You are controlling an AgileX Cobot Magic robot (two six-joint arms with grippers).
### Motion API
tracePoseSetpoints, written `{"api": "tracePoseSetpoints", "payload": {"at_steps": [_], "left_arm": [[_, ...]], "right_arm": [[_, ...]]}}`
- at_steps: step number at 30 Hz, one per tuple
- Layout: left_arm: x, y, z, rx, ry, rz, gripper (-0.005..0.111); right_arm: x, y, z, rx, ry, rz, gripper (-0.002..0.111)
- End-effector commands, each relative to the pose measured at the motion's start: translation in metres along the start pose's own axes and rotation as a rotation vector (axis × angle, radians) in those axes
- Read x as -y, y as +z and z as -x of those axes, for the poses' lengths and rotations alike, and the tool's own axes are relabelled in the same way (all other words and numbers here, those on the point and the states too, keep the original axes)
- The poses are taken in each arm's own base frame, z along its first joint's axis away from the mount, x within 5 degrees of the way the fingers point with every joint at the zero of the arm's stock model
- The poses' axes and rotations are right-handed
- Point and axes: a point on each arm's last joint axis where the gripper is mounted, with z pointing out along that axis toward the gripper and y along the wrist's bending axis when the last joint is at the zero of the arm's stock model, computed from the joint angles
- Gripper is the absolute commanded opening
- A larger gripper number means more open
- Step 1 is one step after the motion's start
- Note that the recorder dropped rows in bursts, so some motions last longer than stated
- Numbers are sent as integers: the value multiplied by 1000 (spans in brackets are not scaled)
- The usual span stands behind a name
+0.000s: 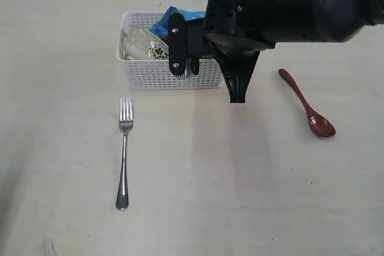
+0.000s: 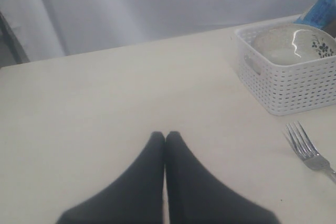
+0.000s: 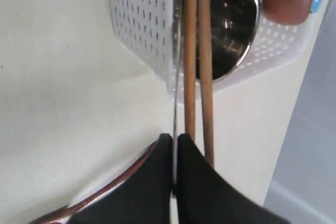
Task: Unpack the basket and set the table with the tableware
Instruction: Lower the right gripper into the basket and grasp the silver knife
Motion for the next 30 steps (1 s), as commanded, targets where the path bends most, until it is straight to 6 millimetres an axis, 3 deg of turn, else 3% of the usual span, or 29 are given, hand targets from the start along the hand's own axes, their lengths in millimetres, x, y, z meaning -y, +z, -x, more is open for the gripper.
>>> {"api": "tracePoseSetpoints", "payload": {"at_steps": [1,8,19,30], "left_arm": [[0,0,1,13,2,-2,0],[0,0,1,13,2,-2,0],[0,0,1,13,2,-2,0],[0,0,1,13,2,-2,0]], "right_arm": [[10,-17,-10,-7,11,-41,0],[18,-40,-27,-51,0,-61,0],[16,-50,-45,-176,-7,-17,0],[23,-83,-63,-110,48,-43,0]]}}
